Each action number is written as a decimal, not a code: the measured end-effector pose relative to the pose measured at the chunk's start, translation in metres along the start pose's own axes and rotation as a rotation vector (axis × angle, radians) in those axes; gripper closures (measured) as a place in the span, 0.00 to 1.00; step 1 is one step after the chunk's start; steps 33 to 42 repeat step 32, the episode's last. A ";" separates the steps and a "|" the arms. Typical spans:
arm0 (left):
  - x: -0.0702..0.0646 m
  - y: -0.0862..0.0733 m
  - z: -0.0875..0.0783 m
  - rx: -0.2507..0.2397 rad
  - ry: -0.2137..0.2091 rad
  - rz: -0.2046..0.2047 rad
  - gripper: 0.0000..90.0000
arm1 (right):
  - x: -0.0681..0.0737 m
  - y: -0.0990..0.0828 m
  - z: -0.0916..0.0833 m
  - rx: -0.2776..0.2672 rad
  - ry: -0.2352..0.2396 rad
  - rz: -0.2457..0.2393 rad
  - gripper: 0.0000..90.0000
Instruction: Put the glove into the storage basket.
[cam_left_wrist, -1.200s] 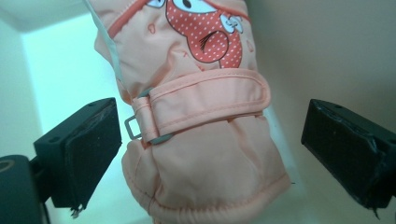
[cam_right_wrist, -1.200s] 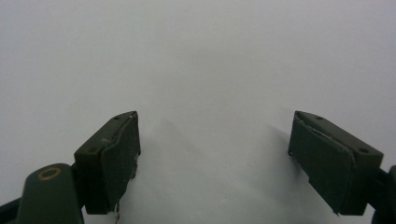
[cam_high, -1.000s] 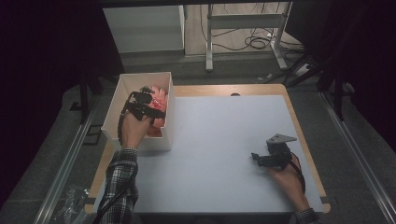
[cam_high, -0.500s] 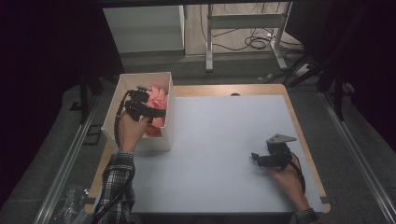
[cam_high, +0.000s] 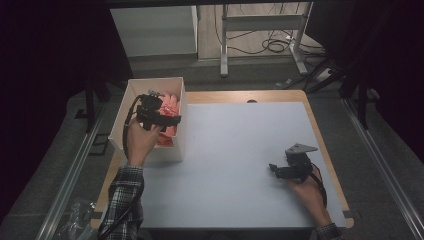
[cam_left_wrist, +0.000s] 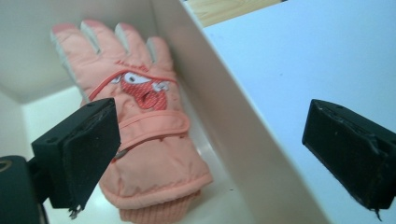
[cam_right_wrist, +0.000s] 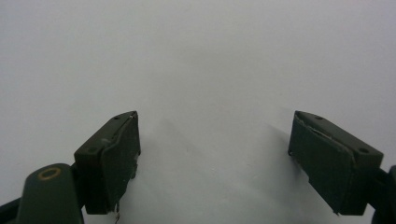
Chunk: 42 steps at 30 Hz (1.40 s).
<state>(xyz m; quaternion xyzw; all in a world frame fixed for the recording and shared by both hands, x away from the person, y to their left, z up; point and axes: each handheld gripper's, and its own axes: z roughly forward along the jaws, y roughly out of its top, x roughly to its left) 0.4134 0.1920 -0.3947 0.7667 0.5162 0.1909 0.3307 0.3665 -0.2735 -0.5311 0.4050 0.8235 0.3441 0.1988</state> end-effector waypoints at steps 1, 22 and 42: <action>-0.004 0.001 -0.002 -0.009 -0.007 0.009 0.05 | 0.000 0.000 0.000 0.000 0.000 0.000 0.19; -0.089 -0.002 -0.004 -0.062 -0.196 0.188 0.05 | 0.000 0.000 0.000 0.002 0.000 -0.001 0.19; -0.118 -0.012 0.019 -0.028 -0.251 0.243 0.04 | 0.000 0.000 0.000 0.002 0.001 0.003 0.19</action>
